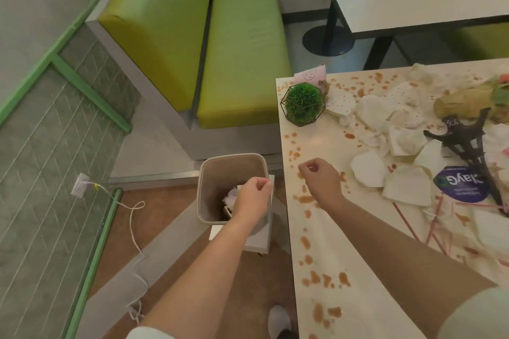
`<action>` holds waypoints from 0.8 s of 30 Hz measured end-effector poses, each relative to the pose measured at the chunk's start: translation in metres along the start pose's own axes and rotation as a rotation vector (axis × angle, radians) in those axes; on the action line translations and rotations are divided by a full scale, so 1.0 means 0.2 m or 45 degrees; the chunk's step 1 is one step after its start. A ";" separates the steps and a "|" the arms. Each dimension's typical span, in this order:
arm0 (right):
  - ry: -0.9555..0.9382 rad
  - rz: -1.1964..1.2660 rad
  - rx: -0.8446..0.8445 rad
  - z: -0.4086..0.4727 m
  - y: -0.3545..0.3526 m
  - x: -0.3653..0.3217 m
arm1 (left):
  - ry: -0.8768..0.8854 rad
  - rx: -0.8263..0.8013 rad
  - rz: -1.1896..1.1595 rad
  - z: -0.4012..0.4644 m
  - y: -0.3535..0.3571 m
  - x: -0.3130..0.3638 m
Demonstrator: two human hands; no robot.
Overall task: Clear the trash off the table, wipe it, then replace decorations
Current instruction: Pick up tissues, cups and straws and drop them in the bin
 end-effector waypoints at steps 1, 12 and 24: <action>0.011 0.019 0.022 0.01 -0.04 0.01 | 0.017 -0.018 -0.001 -0.01 0.04 0.04; -0.014 -0.386 0.304 0.23 -0.56 0.20 | 0.160 -0.243 0.161 -0.11 0.50 0.38; -0.232 -1.468 -0.045 0.46 -0.75 0.30 | 0.090 -0.255 0.252 -0.08 0.93 0.58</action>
Point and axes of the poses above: each hand's wrist, its own z-axis towards the middle knuckle, its own y-axis out of the palm, x = y × z, the point moved 4 cm from there along z, towards the middle knuckle, and after that the axes turned 6 degrees about x, right-handed, at the moved point
